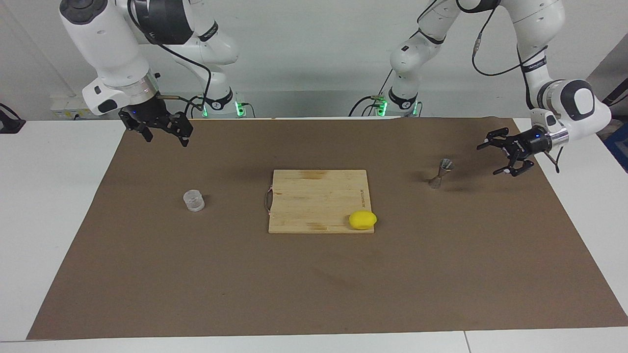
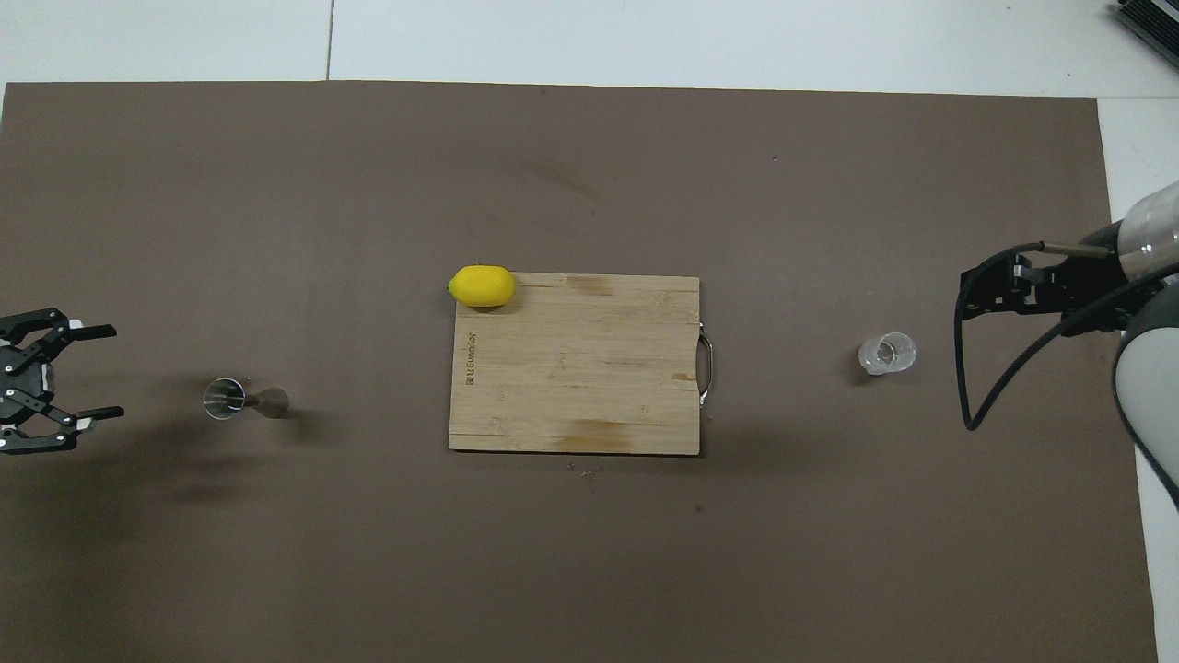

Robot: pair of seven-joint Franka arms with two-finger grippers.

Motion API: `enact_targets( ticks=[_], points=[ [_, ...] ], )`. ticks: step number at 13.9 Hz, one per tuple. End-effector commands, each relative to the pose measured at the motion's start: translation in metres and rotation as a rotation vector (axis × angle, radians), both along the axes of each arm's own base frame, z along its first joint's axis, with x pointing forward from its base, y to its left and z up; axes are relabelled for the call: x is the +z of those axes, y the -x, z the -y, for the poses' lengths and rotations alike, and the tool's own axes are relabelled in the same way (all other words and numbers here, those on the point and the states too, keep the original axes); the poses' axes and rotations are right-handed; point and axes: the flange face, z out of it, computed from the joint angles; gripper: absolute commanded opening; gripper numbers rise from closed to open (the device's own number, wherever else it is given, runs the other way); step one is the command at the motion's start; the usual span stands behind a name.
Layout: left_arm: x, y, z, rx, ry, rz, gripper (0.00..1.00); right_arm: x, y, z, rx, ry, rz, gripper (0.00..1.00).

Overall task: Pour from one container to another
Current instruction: 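Open the left gripper and lower it around the metal cup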

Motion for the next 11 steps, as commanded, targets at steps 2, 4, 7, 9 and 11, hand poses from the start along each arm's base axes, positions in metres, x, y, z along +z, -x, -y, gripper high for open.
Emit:
enact_targets(
  ticks=[2, 4, 7, 9, 11],
  points=[
    [-0.058, 0.004, 0.012, -0.027, 0.04, 0.043, 1.0, 0.001, 0.005, 0.003, 0.01, 0.004, -0.005, 1.0],
    [-0.057, 0.001, 0.015, -0.04, 0.043, 0.048, 1.0, 0.001, 0.005, 0.003, 0.01, 0.004, -0.005, 1.0],
    [-0.061, -0.003, 0.036, -0.075, 0.064, 0.038, 1.0, 0.001, 0.005, 0.003, 0.01, 0.004, -0.005, 1.0],
    [-0.06, -0.007, 0.054, -0.114, 0.08, 0.036, 1.0, 0.001, 0.005, 0.003, 0.01, 0.004, -0.005, 1.0],
    [-0.062, -0.007, 0.06, -0.109, 0.096, 0.035, 1.0, 0.001, 0.005, 0.003, 0.01, 0.004, -0.005, 1.0]
  ],
)
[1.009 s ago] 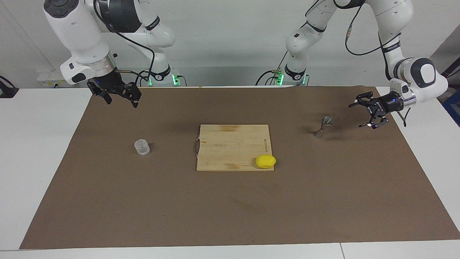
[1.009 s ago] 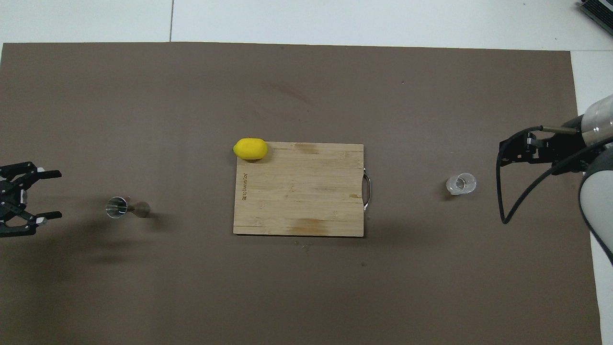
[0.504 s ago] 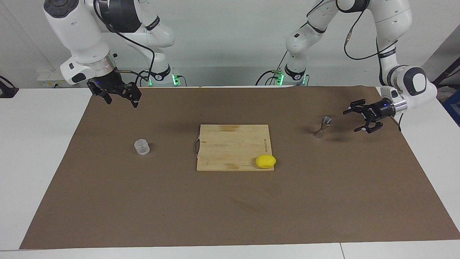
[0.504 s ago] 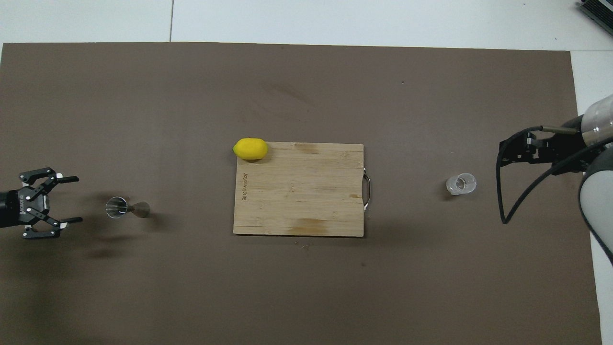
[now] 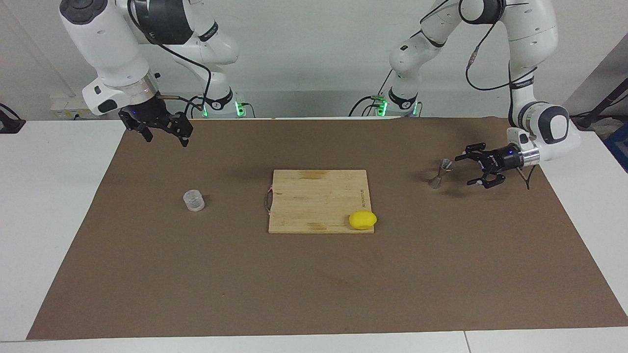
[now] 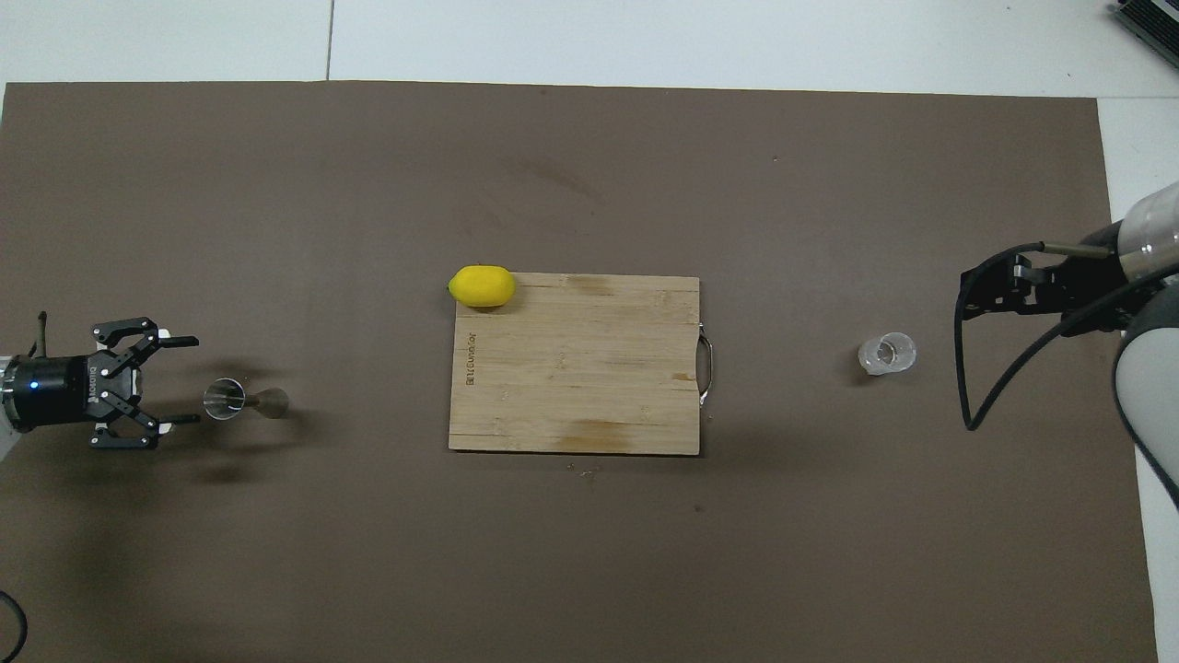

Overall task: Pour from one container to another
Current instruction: 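Open the left gripper and lower it around the metal cup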

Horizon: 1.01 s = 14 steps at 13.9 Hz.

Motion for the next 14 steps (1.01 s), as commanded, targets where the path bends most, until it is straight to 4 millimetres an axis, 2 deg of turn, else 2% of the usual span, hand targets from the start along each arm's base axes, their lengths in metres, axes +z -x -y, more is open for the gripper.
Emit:
enact_targets(
  ticks=[1, 14],
  points=[
    [-0.001, 0.004, 0.01, 0.002, 0.028, 0.008, 1.0, 0.001, 0.005, 0.003, 0.01, 0.004, -0.005, 1.0],
    [-0.002, 0.006, 0.026, -0.044, 0.047, -0.003, 1.0, 0.001, 0.005, 0.003, 0.01, 0.004, -0.005, 1.0]
  ],
)
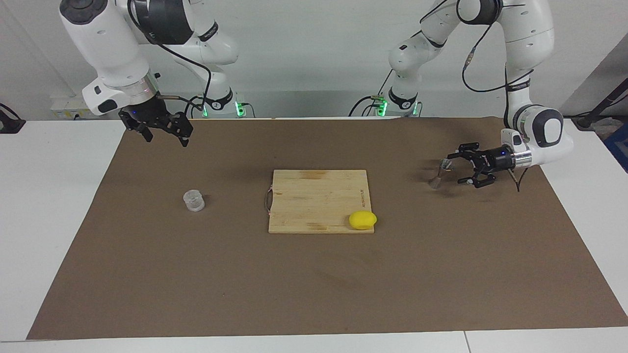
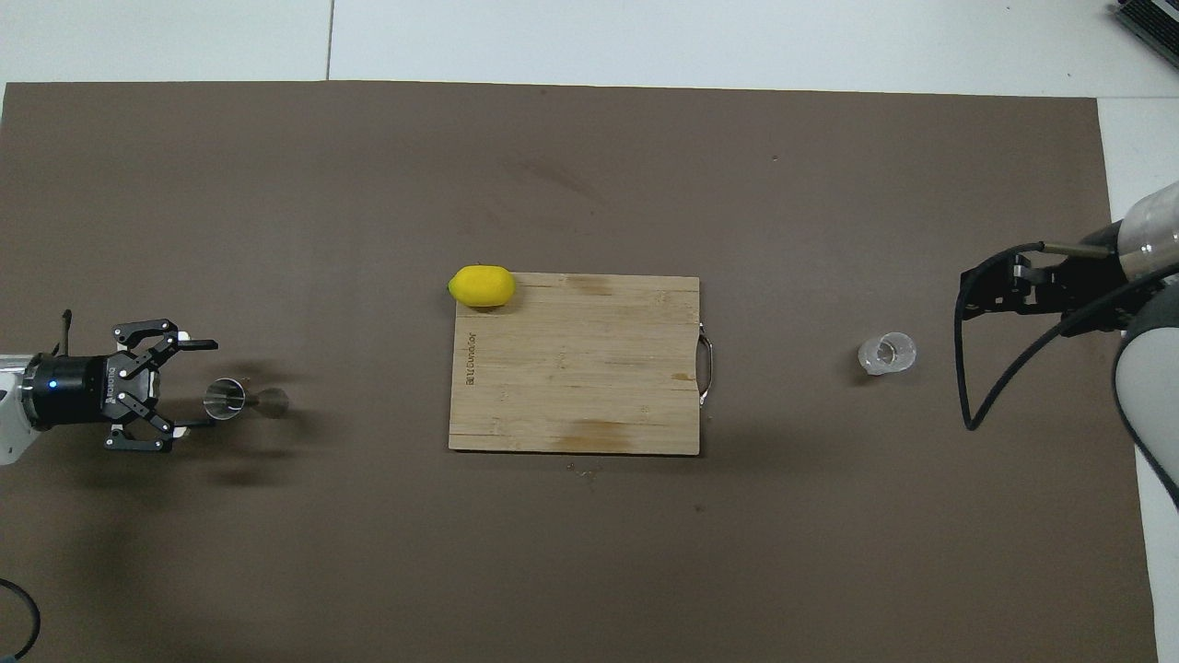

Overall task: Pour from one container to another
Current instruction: 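Open the left gripper and lower it around the metal cup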

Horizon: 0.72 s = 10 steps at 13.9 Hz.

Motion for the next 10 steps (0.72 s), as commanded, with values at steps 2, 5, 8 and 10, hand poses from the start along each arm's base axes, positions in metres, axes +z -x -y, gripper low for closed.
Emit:
enact_targets(
  ticks=[2, 5, 8, 10],
  points=[
    [-0.0011, 0.0035, 0.0117, -0.008, 0.006, 0.014, 1.0, 0.0011, 0.0052, 0.0033, 0.01, 0.004, -0.005, 1.0],
    [-0.0048, 0.0037, 0.0138, -0.004, -0.007, 0.013, 1.0, 0.0011, 0.0052, 0.0033, 0.01, 0.004, -0.005, 1.0],
    [-0.0034, 0.0033, 0.0139, -0.006, -0.006, 0.015, 1.0, 0.0011, 0.0052, 0.0033, 0.01, 0.004, -0.005, 1.0],
    [-0.0036, 0.0045, 0.0131, -0.005, -0.002, 0.013, 0.95, 0.0011, 0.0052, 0.0033, 0.01, 0.004, -0.005, 1.0]
  ],
)
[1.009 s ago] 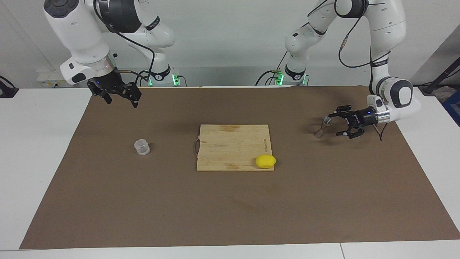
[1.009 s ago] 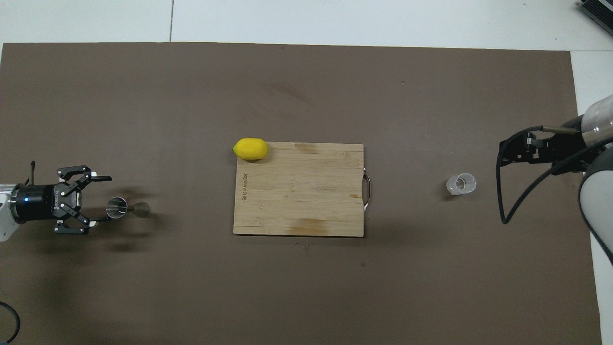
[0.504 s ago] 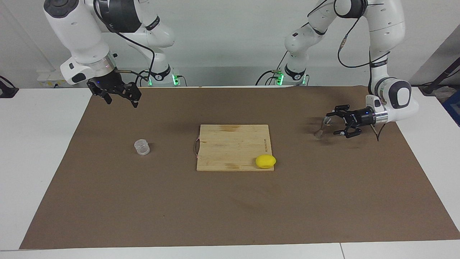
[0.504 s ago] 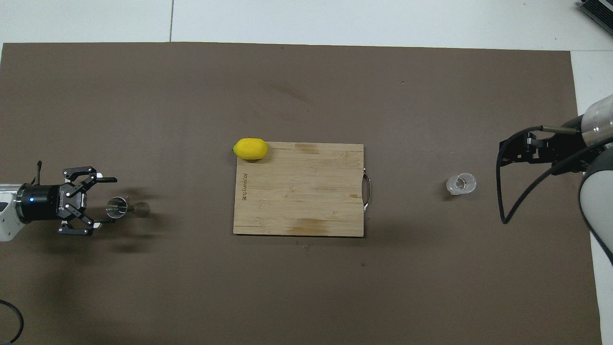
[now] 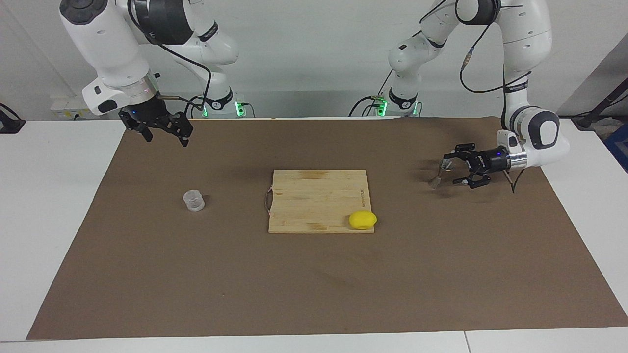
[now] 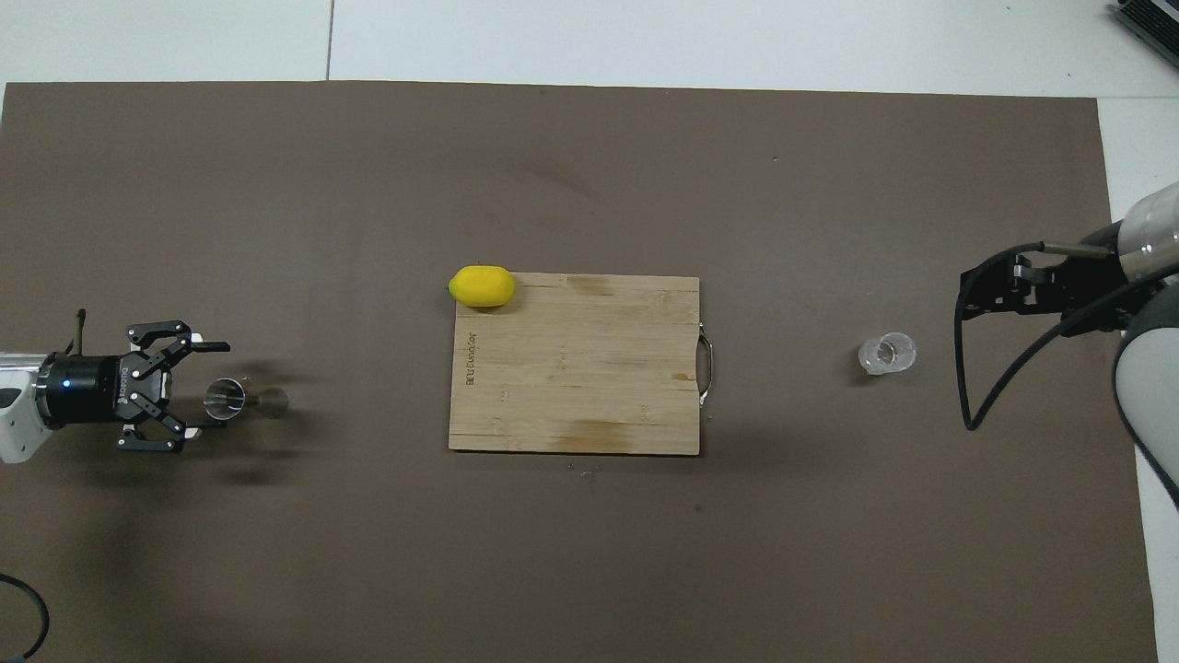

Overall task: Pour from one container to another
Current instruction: 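Open the left gripper and lower it around the metal cup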

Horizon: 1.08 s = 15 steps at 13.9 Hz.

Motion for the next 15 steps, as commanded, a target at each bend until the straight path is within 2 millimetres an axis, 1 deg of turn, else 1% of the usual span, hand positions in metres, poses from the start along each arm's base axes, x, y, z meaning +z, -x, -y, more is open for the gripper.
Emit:
enact_targets(
  ticks=[1, 3, 5, 6, 9, 12, 15],
  points=[
    [0.0001, 0.0048, 0.0022, 0.012, -0.001, 0.02, 0.92, 0.0011, 0.0052, 0.0033, 0.01, 0.004, -0.005, 1.0],
    [0.0001, 0.0059, -0.0005, 0.015, 0.0, 0.019, 0.83, 0.0011, 0.0052, 0.0033, 0.01, 0.004, -0.005, 1.0],
    [0.0025, 0.0067, -0.0037, 0.017, 0.007, 0.022, 0.77, 0.0011, 0.0052, 0.0033, 0.01, 0.004, -0.005, 1.0],
    [0.0037, 0.0071, -0.0035, 0.012, 0.015, 0.022, 0.75, 0.0011, 0.0052, 0.0033, 0.01, 0.004, -0.005, 1.0],
    [0.0039, 0.0076, -0.0031, 0.009, 0.017, 0.019, 0.74, 0.0011, 0.0052, 0.0033, 0.01, 0.004, -0.005, 1.0],
    [0.0036, 0.0077, -0.0033, 0.007, 0.014, 0.018, 0.65, 0.0011, 0.0052, 0.0033, 0.01, 0.004, -0.005, 1.0],
    [0.0012, 0.0088, -0.0034, 0.004, 0.001, 0.014, 0.65, 0.0011, 0.0052, 0.0033, 0.01, 0.004, -0.005, 1.0]
  ],
)
